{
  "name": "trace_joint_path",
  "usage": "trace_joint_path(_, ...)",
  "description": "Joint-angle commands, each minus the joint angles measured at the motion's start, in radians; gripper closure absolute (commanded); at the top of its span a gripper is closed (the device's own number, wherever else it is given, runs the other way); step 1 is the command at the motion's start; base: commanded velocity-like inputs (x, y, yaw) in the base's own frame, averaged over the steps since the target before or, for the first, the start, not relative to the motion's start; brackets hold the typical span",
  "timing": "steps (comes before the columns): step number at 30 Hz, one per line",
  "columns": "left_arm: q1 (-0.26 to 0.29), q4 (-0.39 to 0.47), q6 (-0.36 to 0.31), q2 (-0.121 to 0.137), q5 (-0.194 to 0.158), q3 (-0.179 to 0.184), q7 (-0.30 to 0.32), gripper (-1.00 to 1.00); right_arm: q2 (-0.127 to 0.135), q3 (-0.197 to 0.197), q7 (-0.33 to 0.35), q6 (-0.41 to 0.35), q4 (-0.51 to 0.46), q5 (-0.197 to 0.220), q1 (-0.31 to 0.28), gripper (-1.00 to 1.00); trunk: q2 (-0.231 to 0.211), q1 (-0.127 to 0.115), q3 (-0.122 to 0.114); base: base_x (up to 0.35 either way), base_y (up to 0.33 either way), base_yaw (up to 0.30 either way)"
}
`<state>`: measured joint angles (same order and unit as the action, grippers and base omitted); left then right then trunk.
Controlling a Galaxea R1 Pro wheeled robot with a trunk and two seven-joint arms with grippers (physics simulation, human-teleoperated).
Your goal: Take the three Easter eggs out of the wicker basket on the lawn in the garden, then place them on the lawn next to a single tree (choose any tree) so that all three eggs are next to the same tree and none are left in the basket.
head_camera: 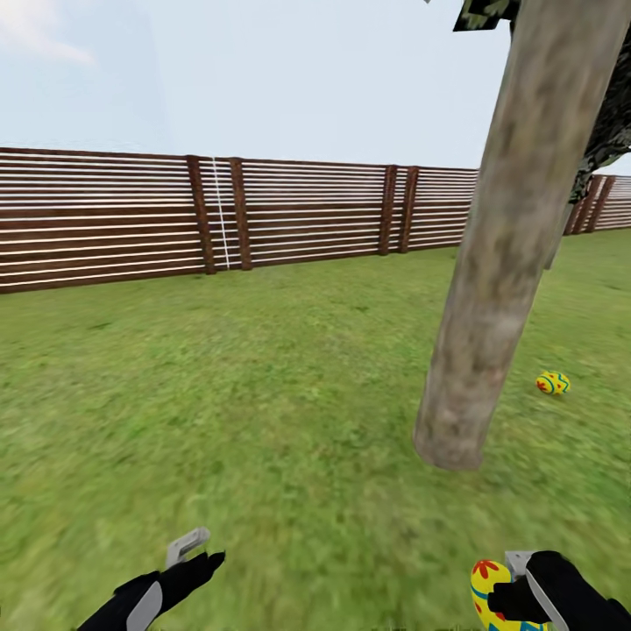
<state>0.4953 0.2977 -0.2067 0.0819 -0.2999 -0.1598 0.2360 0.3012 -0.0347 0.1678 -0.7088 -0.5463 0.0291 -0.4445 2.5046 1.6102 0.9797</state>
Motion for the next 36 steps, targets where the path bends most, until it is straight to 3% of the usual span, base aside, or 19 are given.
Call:
trace_joint_path(1, 0.0, 0.001, -0.01, 0.0, -0.007, -0.006, 0.004, -1.0, 0.001, -0.004, 0.001, -0.005, -0.001, 0.002, 0.0, 1.0, 0.001, 0.0, 0.005, 0.0, 0.0, 0.0)
trace_joint_path(36, 0.0, 0.002, -0.01, -0.007, -0.005, -0.004, 0.005, -1.0, 0.0, -0.004, 0.001, -0.004, -0.001, 0.002, 0.0, 1.0, 0.009, 0.016, 0.14, 0.0, 0.0, 0.0)
